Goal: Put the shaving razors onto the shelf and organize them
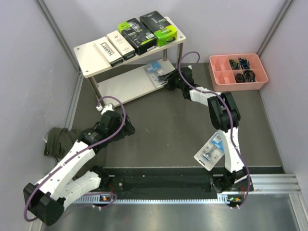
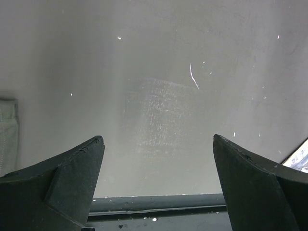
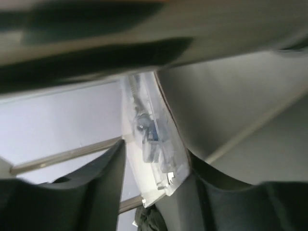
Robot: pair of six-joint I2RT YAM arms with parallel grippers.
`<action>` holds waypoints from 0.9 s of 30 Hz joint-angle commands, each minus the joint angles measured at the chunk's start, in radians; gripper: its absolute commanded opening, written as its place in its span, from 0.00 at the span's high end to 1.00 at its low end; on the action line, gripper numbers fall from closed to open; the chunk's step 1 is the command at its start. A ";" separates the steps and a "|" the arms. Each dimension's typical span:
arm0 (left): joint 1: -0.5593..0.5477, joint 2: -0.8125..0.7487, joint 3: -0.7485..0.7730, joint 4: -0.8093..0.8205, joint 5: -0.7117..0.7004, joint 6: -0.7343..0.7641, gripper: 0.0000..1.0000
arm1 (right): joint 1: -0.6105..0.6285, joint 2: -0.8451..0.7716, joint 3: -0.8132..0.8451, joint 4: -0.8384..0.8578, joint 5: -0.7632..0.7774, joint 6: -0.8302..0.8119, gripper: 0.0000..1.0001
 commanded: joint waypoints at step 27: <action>0.004 0.011 -0.038 0.032 0.092 -0.023 0.01 | -0.044 -0.137 0.087 -0.532 -0.050 -0.293 0.12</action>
